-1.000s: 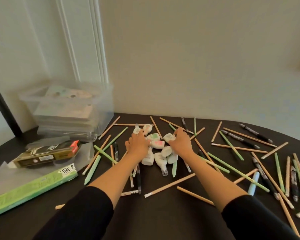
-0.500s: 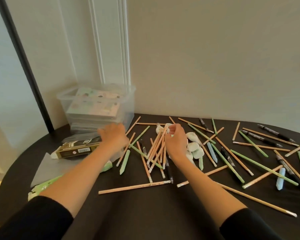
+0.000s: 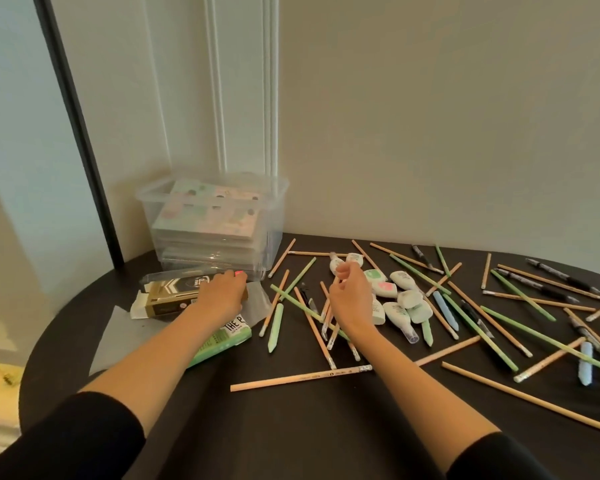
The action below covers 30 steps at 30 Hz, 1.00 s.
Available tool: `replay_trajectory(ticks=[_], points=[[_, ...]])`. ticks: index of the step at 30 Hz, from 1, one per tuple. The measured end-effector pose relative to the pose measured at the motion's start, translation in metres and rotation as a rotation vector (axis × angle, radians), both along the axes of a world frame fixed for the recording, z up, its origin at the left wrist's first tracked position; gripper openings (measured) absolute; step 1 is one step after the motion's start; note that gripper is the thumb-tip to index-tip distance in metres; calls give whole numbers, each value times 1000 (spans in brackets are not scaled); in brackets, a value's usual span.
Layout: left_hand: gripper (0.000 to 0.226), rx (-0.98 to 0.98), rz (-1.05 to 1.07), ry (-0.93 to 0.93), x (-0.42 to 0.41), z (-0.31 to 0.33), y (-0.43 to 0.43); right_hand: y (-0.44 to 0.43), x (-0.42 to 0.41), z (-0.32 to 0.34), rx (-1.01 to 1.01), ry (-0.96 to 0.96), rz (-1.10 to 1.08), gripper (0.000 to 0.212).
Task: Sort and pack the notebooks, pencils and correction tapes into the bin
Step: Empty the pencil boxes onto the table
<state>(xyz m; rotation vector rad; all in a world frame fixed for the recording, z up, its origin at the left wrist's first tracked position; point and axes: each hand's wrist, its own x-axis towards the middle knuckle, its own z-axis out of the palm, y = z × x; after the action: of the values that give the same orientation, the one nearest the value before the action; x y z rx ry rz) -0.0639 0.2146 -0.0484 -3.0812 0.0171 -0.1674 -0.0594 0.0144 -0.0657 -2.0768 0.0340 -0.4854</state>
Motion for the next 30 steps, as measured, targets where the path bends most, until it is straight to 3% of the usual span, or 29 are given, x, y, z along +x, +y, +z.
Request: replay_trajectory(ticks=[8, 14, 20, 24, 27, 30], points=[[27, 68, -27, -192, -1, -3, -14, -6, 0, 1, 25, 20, -18, 29], [34, -179, -232, -417, -5, 20, -61, -12, -3, 6, 124, 15, -3, 23], [29, -432, -618, -519, -22, 34, -105, -54, -9, 23, 751, 225, 101, 11], [20, -635, -748, -473, -33, 36, -122, -86, -13, 21, 898, 290, 218, 33], [21, -753, -757, -380, -36, 31, -128, -105, -17, 18, 1149, 263, 326, 53], [31, -874, -726, -279, -35, 25, -129, -120, -19, 16, 1252, 230, 344, 55]])
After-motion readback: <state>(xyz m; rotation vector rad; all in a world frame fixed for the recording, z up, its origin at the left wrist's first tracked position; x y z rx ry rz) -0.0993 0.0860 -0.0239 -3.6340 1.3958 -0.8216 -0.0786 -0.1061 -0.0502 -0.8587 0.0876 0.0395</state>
